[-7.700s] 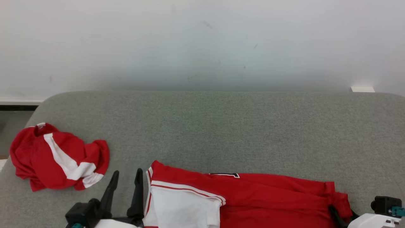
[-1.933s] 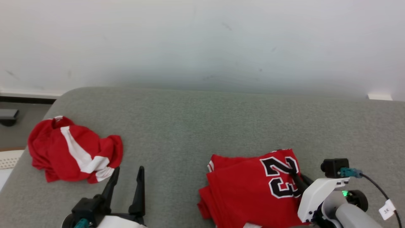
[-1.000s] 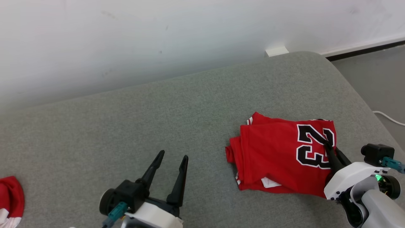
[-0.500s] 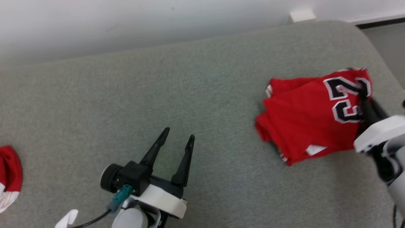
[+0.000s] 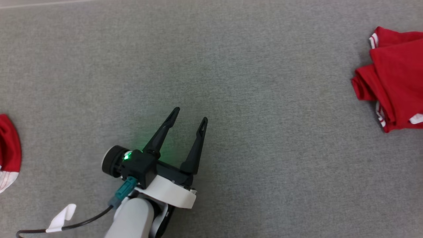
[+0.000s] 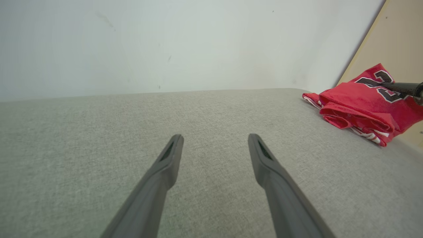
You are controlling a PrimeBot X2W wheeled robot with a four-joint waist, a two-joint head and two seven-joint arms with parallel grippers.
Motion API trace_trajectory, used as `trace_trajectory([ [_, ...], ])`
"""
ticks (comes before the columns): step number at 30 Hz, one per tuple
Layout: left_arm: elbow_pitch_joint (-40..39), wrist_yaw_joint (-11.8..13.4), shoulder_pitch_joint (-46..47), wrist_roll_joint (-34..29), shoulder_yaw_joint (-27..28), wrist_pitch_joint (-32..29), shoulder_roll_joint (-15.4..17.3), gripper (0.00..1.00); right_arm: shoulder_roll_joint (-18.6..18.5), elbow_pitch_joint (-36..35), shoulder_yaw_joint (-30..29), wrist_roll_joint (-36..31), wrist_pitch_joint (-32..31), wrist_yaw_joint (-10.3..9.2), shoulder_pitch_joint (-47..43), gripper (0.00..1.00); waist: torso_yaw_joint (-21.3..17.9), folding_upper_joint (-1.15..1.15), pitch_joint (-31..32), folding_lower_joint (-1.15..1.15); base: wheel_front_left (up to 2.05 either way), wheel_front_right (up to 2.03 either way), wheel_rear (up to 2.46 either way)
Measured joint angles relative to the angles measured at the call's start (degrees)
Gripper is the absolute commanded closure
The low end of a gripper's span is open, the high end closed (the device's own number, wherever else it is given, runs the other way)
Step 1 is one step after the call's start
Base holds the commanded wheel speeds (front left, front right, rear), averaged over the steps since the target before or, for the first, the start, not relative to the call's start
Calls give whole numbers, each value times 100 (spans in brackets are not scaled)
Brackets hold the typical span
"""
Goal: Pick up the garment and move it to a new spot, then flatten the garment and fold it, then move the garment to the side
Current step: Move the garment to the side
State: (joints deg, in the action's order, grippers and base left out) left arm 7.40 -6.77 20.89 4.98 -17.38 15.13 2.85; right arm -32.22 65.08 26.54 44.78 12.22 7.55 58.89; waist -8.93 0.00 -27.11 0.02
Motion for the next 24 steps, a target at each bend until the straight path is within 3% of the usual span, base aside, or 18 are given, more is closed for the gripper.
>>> trace_trajectory([
  [1, -2, -1, 9, -11, 16, 0, 1, 0, 4, 187, 25, -80, 2, 0, 65, 100, 31, 0, -37, 0, 0, 0, 0],
  [2, 1, -1, 9, -15, 25, 0, 3, 0, 20, 367, 36, -163, 3, 0, 108, 90, 63, 0, -56, 0, 0, 0, 0],
  [3, 8, -2, 9, -14, 38, 0, 7, 0, 45, 509, 38, -233, 18, 0, 134, 0, 87, 0, -58, 0, 0, 0, 0],
  [12, 54, -25, -139, 33, 135, 0, 1, 0, 152, 787, -125, -702, 263, 0, 198, 0, 130, 0, 420, 0, 0, 0, 0],
  [16, 67, 40, -321, 145, 263, 0, -3, 0, 252, 20, -300, -912, 281, 0, 49, 0, 140, 0, 795, -1, 0, 0, 0],
  [24, 110, 238, -781, 272, 798, 0, -7, 0, 538, -2089, -846, -1144, 282, 0, -1258, 0, 231, 0, 1712, -2, 0, 0, 0],
])
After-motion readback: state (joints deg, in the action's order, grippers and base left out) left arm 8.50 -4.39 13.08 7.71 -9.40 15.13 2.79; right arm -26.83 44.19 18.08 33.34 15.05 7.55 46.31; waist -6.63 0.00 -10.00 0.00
